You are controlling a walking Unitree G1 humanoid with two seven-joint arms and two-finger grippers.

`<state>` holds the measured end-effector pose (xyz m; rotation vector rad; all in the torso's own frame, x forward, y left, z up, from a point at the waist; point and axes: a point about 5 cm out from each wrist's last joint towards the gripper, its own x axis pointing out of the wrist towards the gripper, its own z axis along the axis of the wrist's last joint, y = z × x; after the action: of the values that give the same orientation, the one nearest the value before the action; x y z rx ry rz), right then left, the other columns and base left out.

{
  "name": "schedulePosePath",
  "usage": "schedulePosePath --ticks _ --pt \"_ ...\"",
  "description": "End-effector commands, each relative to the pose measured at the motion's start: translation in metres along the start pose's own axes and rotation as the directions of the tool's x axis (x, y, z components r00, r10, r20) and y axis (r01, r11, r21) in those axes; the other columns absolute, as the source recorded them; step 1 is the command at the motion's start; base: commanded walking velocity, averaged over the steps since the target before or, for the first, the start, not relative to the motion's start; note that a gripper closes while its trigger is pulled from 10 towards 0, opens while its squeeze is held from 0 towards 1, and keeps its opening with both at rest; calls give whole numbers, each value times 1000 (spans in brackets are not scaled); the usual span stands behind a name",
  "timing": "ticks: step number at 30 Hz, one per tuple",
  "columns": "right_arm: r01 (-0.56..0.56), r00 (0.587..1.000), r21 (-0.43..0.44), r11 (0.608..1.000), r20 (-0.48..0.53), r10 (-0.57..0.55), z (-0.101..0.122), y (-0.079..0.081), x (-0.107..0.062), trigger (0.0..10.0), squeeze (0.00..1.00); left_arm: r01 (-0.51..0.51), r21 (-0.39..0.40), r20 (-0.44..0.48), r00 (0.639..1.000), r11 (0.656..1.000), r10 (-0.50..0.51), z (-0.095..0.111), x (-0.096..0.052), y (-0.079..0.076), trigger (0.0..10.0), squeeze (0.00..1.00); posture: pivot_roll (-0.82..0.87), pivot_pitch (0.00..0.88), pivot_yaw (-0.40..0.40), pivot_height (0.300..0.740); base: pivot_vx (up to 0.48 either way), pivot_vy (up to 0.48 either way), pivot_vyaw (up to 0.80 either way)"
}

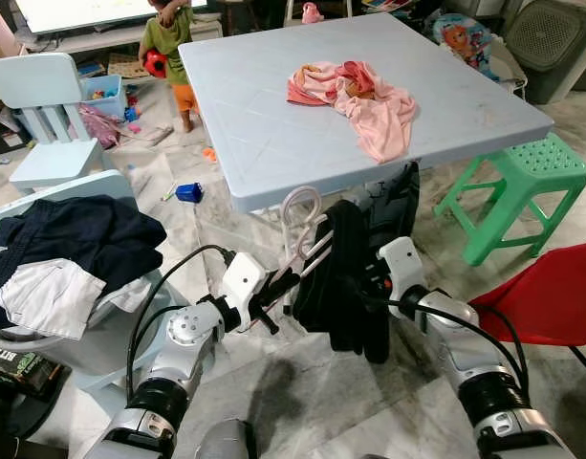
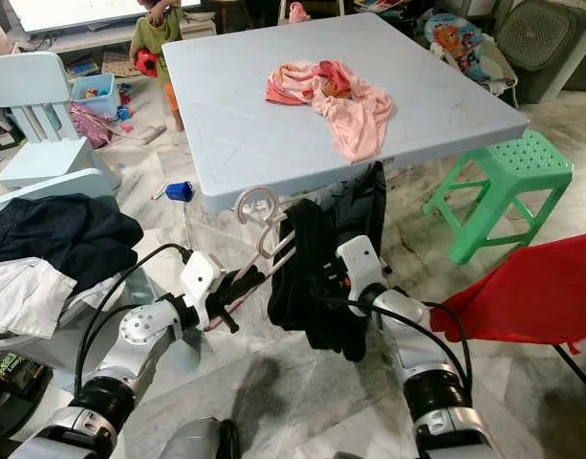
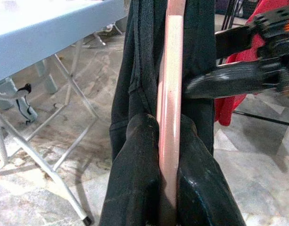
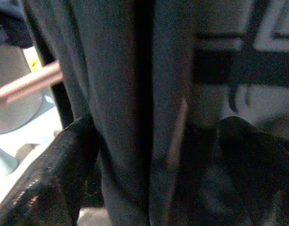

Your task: Hang hanger

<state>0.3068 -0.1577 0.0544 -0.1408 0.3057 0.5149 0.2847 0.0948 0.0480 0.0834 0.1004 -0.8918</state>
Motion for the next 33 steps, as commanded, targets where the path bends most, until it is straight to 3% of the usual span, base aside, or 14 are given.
schedulePosePath --ticks 1,14,33 --pt "18 1000 15 1000 -2 -18 3 -3 2 0 0 1 30 62 998 1000 -3 14 3 2 0 0 -41 0 32 740 0 0 0" --pt "130 992 115 985 -21 -128 -2 -13 5 0 0 45 36 84 995 998 -48 20 9 -6 0 0 -46 0 22 740 0 0 0" --pt "208 977 174 963 -1 -211 1 -24 5 0 0 58 59 75 995 997 -62 21 10 -7 0 0 -50 0 17 740 0 0 0"
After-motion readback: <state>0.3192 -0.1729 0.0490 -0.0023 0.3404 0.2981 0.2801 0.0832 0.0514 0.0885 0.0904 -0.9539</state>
